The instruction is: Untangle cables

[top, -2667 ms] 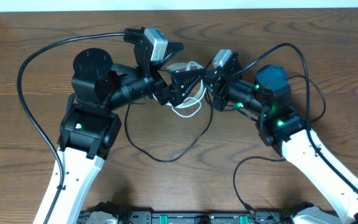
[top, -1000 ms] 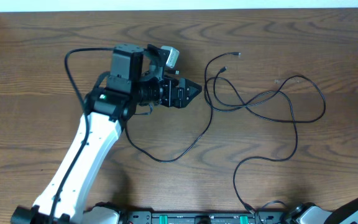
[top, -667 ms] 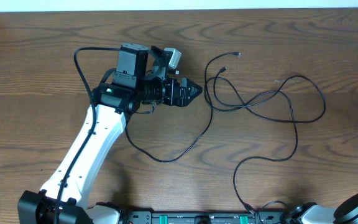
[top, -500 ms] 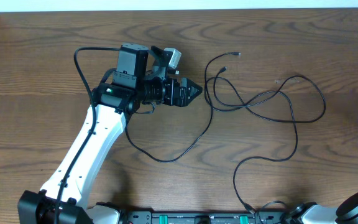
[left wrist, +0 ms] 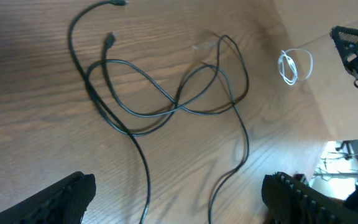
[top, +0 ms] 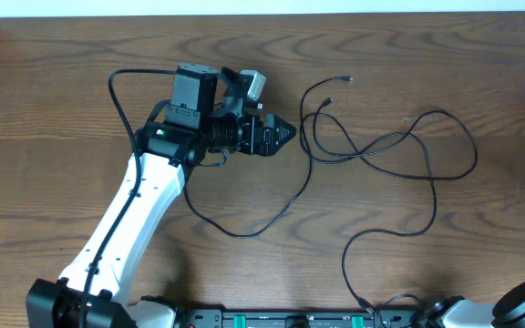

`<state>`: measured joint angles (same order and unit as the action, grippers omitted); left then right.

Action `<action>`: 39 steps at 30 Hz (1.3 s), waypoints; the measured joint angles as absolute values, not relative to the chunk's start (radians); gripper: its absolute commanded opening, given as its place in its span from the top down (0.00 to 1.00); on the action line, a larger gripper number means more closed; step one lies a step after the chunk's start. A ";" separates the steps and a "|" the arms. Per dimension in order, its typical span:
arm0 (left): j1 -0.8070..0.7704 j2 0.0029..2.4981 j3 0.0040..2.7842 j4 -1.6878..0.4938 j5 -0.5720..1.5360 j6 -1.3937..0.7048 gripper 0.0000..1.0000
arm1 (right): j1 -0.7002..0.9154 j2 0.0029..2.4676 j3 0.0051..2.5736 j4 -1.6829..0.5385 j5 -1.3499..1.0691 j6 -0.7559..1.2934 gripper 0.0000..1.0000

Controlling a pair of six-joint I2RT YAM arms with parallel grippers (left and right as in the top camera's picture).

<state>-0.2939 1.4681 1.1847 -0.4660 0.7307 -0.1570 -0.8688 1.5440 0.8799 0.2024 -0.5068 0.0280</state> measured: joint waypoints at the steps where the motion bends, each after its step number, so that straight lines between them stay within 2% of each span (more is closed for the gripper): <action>1: -0.294 1.468 1.185 -0.466 0.719 -0.157 0.10 | -0.865 1.544 0.880 0.171 -0.545 0.042 0.12; 8: -0.296 1.468 1.185 -0.490 0.556 -0.157 0.09 | -0.759 1.544 0.881 -0.068 -0.669 0.084 0.02; 19: -0.296 1.481 1.185 -0.660 0.329 -0.076 0.09 | -0.483 1.544 0.881 -0.220 -0.697 0.099 0.01; 30: -0.296 1.564 1.185 -0.694 0.052 -0.047 0.09 | -0.170 1.544 0.881 -0.278 -0.698 0.192 0.01; 39: -0.294 1.686 1.185 -0.698 -0.138 -0.047 0.09 | 0.087 1.544 0.881 -0.288 -0.568 0.307 0.01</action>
<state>-0.2939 1.6863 1.1847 -0.6979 -0.1379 -0.0471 0.0872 1.5440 0.8806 -0.2882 -0.5678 0.3065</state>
